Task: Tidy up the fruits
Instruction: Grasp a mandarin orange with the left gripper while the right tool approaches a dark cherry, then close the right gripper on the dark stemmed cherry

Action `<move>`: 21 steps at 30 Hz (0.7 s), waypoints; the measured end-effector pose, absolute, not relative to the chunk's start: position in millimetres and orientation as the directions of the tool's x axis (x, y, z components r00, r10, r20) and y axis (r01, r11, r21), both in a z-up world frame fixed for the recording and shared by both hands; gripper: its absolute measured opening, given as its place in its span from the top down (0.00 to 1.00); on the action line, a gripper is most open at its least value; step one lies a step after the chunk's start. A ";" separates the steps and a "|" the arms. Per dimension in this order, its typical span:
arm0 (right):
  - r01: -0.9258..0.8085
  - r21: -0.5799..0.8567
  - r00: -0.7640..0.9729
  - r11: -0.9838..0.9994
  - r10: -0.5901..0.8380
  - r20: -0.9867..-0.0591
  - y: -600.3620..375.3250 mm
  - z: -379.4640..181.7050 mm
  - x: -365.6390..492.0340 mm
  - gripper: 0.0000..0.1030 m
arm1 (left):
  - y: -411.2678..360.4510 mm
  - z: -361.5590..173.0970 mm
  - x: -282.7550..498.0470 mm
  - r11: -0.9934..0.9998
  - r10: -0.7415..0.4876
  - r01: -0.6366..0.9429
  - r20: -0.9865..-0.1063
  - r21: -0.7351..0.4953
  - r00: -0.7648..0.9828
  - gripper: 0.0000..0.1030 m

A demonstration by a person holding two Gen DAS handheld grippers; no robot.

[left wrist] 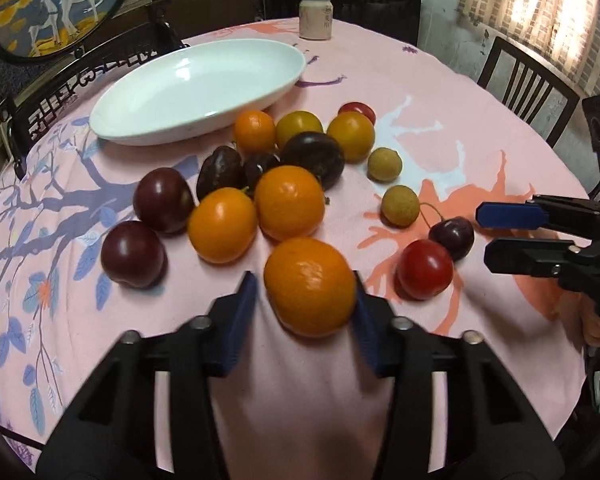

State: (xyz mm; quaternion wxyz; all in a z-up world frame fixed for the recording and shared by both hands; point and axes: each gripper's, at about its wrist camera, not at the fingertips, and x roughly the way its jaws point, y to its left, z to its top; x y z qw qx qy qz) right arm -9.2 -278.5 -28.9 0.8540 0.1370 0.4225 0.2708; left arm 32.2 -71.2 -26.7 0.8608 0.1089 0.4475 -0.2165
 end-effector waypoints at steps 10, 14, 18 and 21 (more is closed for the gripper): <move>-0.357 0.447 0.470 0.820 0.571 -0.673 -260.3 -32.0 3.0 0.47 | -40.6 -17.7 21.4 0.913 -0.267 0.407 -0.782 -0.019 0.563 0.62; -0.369 0.489 0.439 0.791 0.612 -0.658 -259.1 -34.9 3.2 0.53 | -35.7 -21.4 25.7 0.921 -0.261 0.388 -0.796 -0.035 0.547 0.62; -0.370 0.542 0.402 0.755 0.656 -0.639 -263.5 -39.4 2.7 0.76 | -37.2 -23.9 26.6 0.917 -0.262 0.397 -0.803 -0.035 0.535 0.62; -0.358 0.559 0.380 0.748 0.663 -0.645 -261.8 -43.5 8.8 0.76 | -37.6 -25.8 25.3 0.915 -0.265 0.403 -0.806 -0.036 0.529 0.62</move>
